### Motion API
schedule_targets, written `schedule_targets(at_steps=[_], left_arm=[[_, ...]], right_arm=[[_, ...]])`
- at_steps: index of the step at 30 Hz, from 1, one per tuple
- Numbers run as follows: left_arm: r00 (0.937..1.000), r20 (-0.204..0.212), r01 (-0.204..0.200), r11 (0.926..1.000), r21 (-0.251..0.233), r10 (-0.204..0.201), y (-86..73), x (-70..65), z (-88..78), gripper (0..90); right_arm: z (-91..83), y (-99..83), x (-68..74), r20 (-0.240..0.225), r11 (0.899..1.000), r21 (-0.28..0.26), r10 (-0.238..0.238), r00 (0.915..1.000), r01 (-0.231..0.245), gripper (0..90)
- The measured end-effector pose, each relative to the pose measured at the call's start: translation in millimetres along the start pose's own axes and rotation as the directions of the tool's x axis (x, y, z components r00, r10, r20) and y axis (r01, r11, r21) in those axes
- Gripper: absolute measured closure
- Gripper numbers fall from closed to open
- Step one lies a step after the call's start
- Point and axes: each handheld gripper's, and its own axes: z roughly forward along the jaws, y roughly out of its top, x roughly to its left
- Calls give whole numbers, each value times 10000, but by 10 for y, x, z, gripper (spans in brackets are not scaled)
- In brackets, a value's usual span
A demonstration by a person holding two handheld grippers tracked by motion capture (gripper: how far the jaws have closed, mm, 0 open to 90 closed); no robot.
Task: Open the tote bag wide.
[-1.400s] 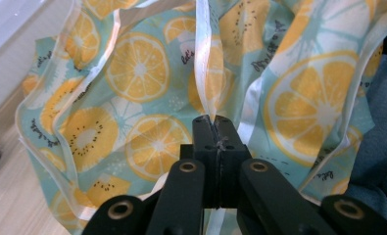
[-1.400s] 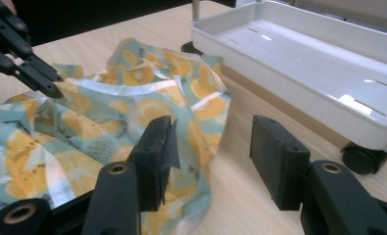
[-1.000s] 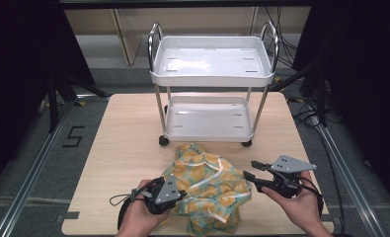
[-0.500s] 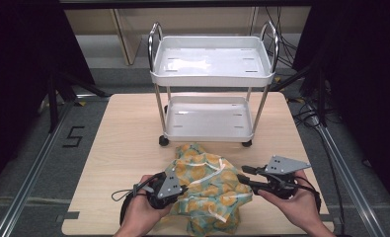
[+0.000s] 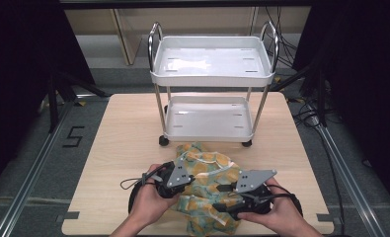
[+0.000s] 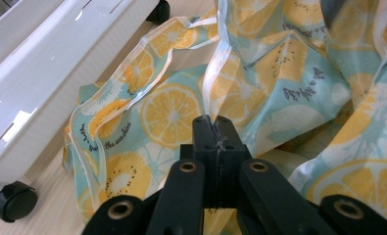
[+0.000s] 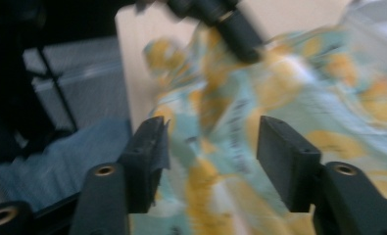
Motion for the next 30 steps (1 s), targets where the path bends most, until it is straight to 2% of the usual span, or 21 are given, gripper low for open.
schedule_targets(at_steps=[1,2,4,5,6,7,8,9,10,11,12,13,14,17,19,20,24,25,27,29,30], left_arm=[[10000,-22,-8,10000,11,8,6,8,5,898],[10000,14,26,10000,-18,-26,15,16,14,898],[9999,-60,86,10000,-31,-86,36,47,35,898],[9999,-60,86,10000,-31,-86,36,47,35,898],[9998,-195,-16,10000,34,17,56,92,57,898],[9998,-195,-16,10000,34,17,56,92,57,898],[9985,-551,-7,10000,65,11,74,168,94,898],[9977,-670,-96,9997,209,110,81,224,100,899],[9970,-765,145,9999,39,-142,81,252,121,899],[9970,-765,145,9999,39,-142,81,252,121,899],[9938,-1066,321,9995,58,-313,87,353,151,899],[9938,-1066,321,9995,58,-313,87,353,151,899],[9904,-1305,476,9989,48,-466,87,416,172,899],[9880,-1474,497,9986,175,-466,87,469,183,900],[9859,-1585,535,9986,-6,-529,84,488,202,900],[9837,-1706,586,9983,6,-576,82,496,206,900],[9789,-1932,628,9978,-232,-661,99,507,207,899],[9789,-1932,628,9978,-232,-661,99,507,207,900],[9788,-2011,332,9991,-282,-382,136,476,201,899],[9797,-1967,311,9989,-345,-373,156,449,203,899],[9806,-1927,302,9987,-402,-374,165,437,207,899]], right_arm=[[45,-6,21,-158,9997,187,-129,9998,132,439],[71,-16,41,-109,9992,383,-142,9998,146,447],[151,-46,67,-322,9940,924,-565,9979,592,542],[151,-46,67,-322,9940,924,-565,9979,592,542],[195,-87,103,-248,9852,1491,-819,9963,847,690],[222,-101,104,-330,9789,1668,-1138,9930,1178,738],[230,-112,115,-360,9743,1847,-1246,9916,1291,780],[228,-125,136,-409,9727,1997,-1118,9929,1178,803],[235,-129,132,-494,9662,2086,-1442,9883,1514,818],[233,-136,142,-581,9633,2207,-1432,9880,1526,827],[233,-146,150,-814,9563,2387,-1534,9848,1687,831],[233,-146,150,-814,9563,2387,-1534,9848,1687,831],[236,-178,160,-1077,9414,2775,-1680,9799,1919,843],[238,-247,145,-1148,9332,3177,-1380,9838,1680,850],[237,-274,129,-1134,9300,3303,-1308,9849,1615,852],[231,-327,95,-1188,9225,3551,-1164,9861,1517,854],[226,-388,51,-1153,9145,3841,-894,9893,1275,825],[223,-390,44,-1139,9155,3816,-899,9894,1271,791],[189,-362,36,-1086,9309,3508,-672,9918,1015,707],[122,-299,18,-805,9526,2969,-450,9957,671,606],[90,-255,-8,-744,9638,2569,-538,9958,713,568]])
